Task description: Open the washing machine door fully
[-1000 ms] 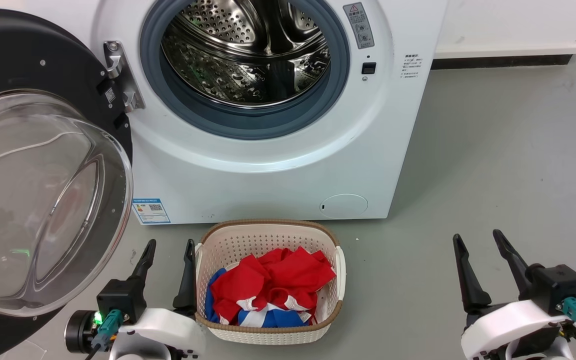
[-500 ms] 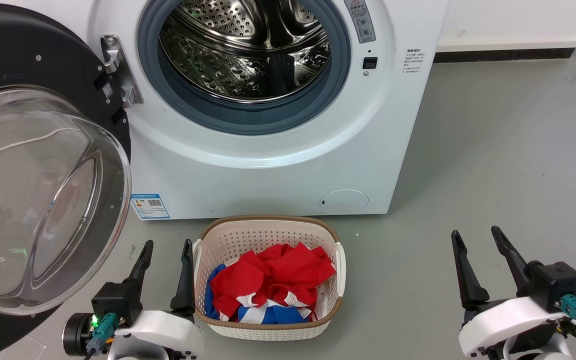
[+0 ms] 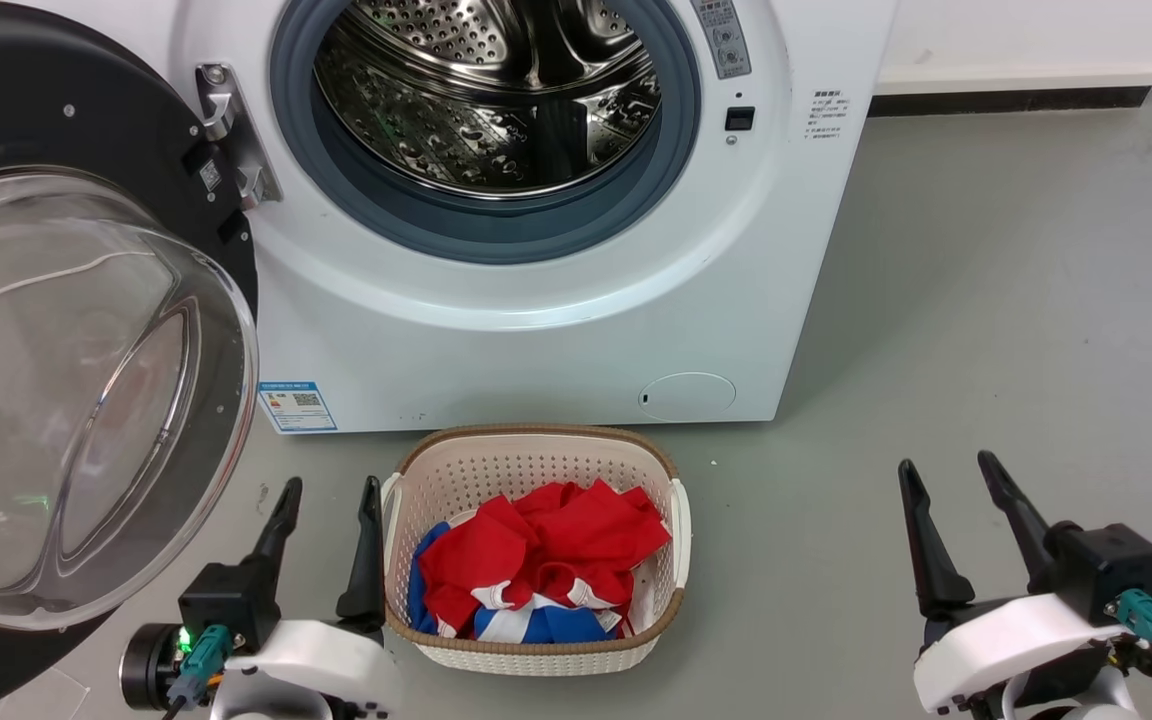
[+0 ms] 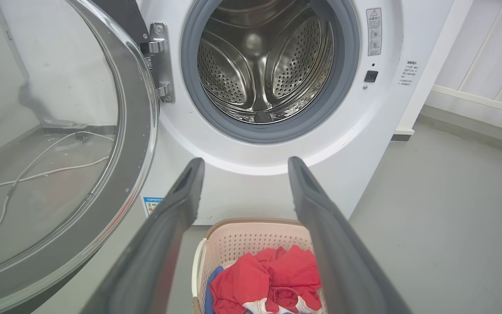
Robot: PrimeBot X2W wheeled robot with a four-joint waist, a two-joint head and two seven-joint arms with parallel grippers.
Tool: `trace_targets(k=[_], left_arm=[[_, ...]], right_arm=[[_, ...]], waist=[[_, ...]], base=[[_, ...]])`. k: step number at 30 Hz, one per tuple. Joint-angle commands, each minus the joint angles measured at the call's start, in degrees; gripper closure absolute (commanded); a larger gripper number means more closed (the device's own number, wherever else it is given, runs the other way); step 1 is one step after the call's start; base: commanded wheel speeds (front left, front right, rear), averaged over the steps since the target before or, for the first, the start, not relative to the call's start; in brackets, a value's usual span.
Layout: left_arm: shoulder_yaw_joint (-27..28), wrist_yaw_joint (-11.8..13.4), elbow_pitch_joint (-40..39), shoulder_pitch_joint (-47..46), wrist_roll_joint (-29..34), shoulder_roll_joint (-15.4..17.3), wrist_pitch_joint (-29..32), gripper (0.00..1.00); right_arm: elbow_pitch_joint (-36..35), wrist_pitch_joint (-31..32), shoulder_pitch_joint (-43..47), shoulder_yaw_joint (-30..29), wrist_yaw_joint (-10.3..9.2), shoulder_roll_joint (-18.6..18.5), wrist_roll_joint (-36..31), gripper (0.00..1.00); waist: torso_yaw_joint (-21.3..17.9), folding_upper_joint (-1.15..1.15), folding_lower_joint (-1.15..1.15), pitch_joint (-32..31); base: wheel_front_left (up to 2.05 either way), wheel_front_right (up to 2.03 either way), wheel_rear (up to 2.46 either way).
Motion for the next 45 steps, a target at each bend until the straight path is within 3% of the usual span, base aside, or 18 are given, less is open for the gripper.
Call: trace_targets(k=[1, 5, 6, 18, 22, 45], left_arm=[[0.02, -0.01, 0.00, 0.01, -0.02, -0.01, 0.00, 1.00], [-0.34, -0.08, 1.77, 0.98, -0.52, -0.26, 0.40, 1.00], [0.49, -0.59, 1.86, 0.78, -3.63, -0.62, 1.33, 1.00], [3.41, -2.47, 1.96, 0.21, -15.04, -1.96, 4.63, 1.00], [5.33, -3.71, 2.02, -0.18, -22.56, -2.81, 6.80, 1.00], [9.51, -6.41, 2.19, -0.96, -38.77, -4.71, 11.50, 1.00]], right_arm=[[0.01, -0.01, 0.00, 0.01, 0.00, 0.00, 0.01, 1.00], [1.74, 0.07, 1.04, 0.10, 0.00, 0.00, 0.46, 1.00], [1.92, 0.22, 0.94, 0.09, 0.00, -0.16, 4.36, 1.00], [3.83, 1.16, -0.50, -0.19, 0.00, -0.96, 18.67, 1.00], [4.97, 1.80, -1.28, -0.49, 0.00, -1.33, 27.91, 1.00], [7.39, 3.62, -3.02, -1.56, 0.00, -1.79, 47.47, 1.00]], waist=[[0.00, 0.00, 0.00, 0.00], [0.00, 0.00, 0.00, 0.04], [0.06, 0.00, 0.00, -0.01], [0.28, 0.00, 0.00, -0.19], [0.45, 0.00, 0.00, -0.33], [0.87, 0.00, 0.00, -0.69]], base=[[0.00, 0.00, 0.00], [0.00, 0.00, 0.00], [0.00, 0.00, 0.00], [0.00, 0.00, 0.00], [0.00, 0.00, 0.00], [0.00, 0.00, 0.00]])
